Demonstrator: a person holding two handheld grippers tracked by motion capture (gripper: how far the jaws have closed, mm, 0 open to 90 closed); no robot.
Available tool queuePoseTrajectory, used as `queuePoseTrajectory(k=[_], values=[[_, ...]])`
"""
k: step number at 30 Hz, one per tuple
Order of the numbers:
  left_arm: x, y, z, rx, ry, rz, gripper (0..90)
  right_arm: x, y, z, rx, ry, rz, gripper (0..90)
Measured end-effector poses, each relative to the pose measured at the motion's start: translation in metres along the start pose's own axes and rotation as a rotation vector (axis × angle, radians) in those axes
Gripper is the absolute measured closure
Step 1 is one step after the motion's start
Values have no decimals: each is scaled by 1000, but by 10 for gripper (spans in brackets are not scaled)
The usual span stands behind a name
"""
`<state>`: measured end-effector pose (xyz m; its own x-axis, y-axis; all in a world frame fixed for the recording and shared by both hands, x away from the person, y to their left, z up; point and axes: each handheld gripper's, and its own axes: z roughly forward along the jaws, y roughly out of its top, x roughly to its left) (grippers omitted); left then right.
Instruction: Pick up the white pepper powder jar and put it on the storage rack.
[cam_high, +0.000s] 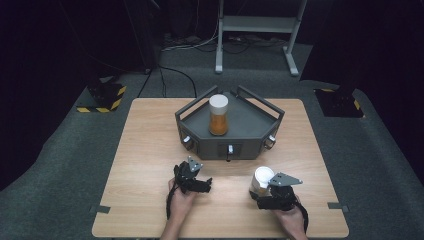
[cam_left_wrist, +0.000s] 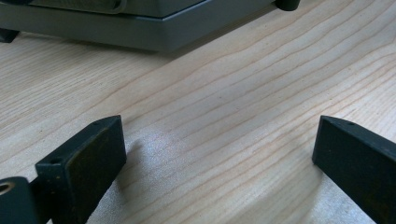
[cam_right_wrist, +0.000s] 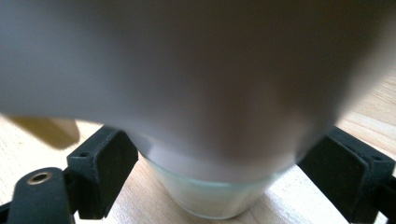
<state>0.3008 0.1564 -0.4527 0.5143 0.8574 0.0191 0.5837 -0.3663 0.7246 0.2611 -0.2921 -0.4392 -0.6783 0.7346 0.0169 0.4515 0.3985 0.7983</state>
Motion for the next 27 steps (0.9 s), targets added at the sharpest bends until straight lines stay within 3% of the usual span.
queuePoseTrajectory(k=[17, 27], values=[[0, 0, 0, 0, 0, -1, 27, 4, 0, 2, -11, -14, -8, 292], [0, 0, 0, 0, 0, 0, 27, 6, -1, 2, -16, -20, -19, 300]])
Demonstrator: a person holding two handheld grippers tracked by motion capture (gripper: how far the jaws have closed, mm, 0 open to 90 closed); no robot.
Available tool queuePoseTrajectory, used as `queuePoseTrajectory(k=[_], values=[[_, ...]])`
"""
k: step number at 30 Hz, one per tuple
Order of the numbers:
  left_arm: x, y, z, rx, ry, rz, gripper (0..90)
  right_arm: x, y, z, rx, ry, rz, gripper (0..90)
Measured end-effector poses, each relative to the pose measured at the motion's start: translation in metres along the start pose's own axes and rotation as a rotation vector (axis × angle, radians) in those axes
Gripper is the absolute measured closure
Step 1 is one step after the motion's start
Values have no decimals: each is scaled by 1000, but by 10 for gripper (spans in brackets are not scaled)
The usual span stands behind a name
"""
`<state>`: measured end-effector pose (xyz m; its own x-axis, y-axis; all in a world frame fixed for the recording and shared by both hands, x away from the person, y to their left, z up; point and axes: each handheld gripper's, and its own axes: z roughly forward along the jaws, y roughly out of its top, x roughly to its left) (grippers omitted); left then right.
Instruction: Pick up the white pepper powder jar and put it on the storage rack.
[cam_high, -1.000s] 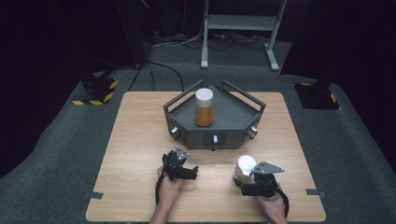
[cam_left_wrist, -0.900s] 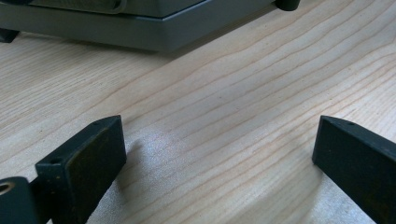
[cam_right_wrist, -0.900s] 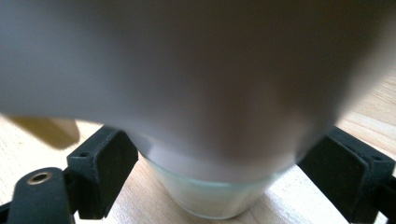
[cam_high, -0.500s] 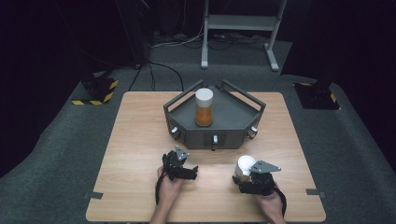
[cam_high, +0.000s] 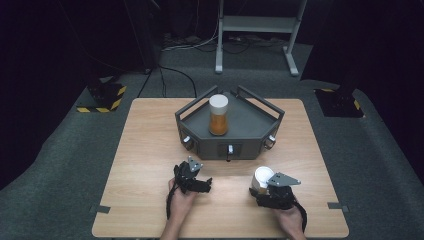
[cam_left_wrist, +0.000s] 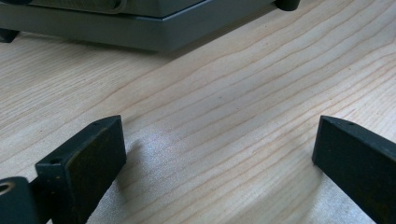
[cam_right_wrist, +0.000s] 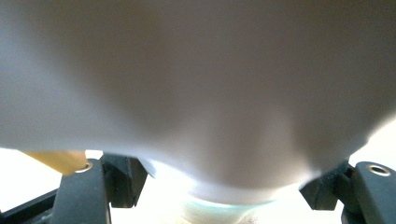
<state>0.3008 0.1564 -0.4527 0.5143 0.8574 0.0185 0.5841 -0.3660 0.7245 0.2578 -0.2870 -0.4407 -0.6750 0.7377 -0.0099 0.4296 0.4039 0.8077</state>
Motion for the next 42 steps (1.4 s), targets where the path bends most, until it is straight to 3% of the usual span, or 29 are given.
queuePoseTrajectory(k=[15, 42], values=[[0, 0, 0, 0, -1, -1, 27, 1, 0, 0, -5, -5, -14, 303], [0, 0, 0, -2, -1, -3, 27, -18, 27, -8, 0, 19, 8, 303]])
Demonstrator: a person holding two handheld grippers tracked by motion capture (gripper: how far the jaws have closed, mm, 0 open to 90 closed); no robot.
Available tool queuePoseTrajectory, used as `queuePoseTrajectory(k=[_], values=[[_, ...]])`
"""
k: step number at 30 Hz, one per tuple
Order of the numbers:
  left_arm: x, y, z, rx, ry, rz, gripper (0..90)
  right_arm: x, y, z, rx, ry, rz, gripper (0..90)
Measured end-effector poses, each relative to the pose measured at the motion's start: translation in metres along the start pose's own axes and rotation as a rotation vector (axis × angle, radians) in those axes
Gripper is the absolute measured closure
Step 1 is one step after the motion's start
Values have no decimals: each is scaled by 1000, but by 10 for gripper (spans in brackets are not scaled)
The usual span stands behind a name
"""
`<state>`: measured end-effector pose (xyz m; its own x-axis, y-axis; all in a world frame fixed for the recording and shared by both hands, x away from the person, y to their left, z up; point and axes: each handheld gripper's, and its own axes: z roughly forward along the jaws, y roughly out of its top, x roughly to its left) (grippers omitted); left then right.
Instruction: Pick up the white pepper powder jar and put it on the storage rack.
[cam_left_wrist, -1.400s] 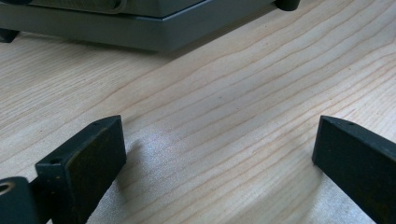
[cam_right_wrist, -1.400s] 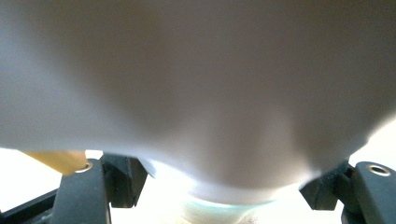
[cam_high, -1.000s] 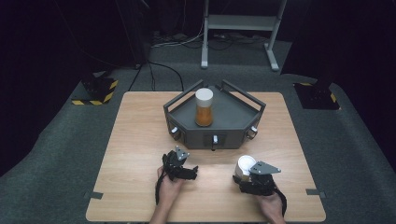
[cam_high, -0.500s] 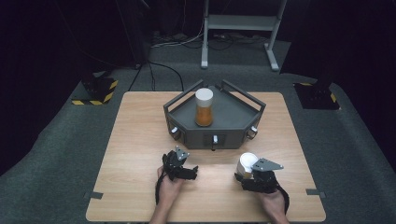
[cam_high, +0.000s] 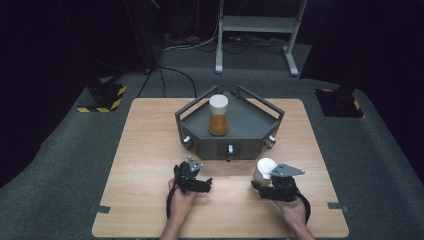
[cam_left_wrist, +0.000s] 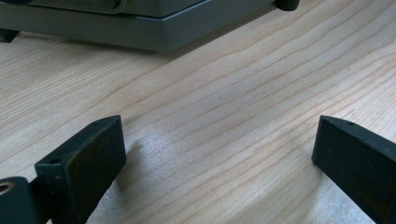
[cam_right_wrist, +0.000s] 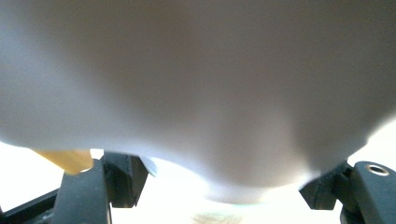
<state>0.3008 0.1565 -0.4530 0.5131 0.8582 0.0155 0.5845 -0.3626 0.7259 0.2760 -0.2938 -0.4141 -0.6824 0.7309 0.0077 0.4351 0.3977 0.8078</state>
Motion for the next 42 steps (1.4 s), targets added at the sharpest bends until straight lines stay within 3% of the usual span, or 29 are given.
queuePoseTrajectory(k=[19, 42], values=[[0, 0, 0, 1, 0, 2, 27, -11, 40, -13, -18, -3, -37, 304], [0, 0, 0, 2, 0, 1, 27, -27, 92, -21, -16, 60, -46, 304]])
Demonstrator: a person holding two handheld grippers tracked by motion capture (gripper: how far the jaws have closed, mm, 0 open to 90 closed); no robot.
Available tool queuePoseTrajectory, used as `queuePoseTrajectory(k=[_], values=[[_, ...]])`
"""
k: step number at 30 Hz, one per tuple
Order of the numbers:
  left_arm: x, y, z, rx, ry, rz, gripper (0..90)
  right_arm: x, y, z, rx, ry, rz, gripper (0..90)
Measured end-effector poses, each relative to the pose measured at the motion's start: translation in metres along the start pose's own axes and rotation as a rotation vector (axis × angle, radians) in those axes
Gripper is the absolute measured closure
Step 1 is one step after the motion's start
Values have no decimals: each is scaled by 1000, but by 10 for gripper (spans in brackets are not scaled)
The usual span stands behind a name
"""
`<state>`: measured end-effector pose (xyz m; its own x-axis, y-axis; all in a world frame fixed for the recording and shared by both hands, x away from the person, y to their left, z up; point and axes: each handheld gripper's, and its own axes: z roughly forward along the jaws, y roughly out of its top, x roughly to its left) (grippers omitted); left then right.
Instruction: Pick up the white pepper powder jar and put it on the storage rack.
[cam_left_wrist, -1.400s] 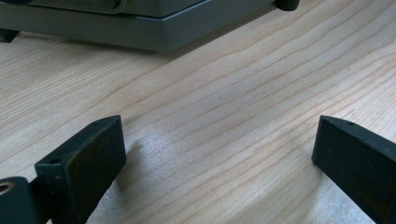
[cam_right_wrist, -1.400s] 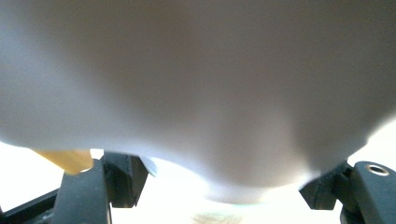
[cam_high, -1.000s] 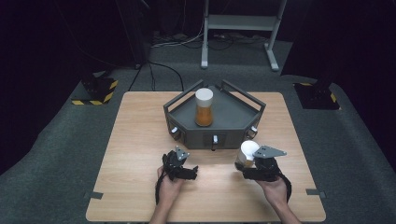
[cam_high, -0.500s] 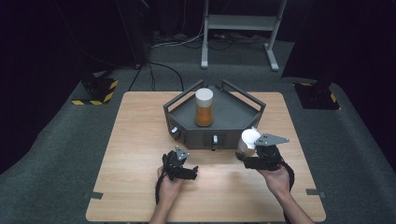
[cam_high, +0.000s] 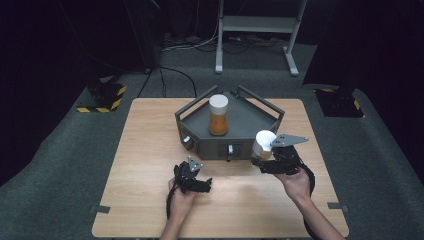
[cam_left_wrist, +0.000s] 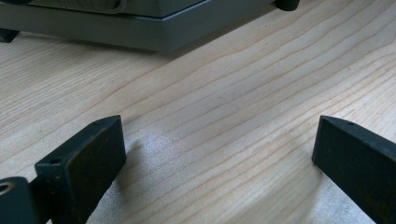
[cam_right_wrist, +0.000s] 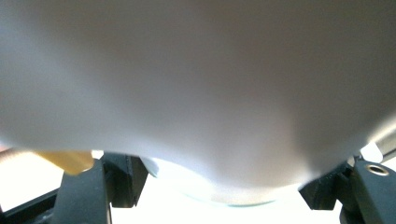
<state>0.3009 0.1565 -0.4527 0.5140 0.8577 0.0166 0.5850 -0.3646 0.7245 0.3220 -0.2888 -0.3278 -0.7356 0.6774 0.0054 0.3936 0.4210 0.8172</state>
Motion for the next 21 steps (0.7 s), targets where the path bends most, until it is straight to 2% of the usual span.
queuePoseTrajectory(k=[2, 10, 14, 21], values=[[0, 0, 0, 0, 0, 0, 27, -4, 5, -1, -3, 20, 9, 304], [0, 0, 0, -1, 0, -1, 27, -9, 23, -2, 8, 47, -7, 304], [0, 0, 0, -1, -1, -1, 27, -14, 29, -3, 3, 64, 7, 304], [0, 0, 0, -1, 0, -1, 27, -23, 39, -5, -4, 66, 21, 304]])
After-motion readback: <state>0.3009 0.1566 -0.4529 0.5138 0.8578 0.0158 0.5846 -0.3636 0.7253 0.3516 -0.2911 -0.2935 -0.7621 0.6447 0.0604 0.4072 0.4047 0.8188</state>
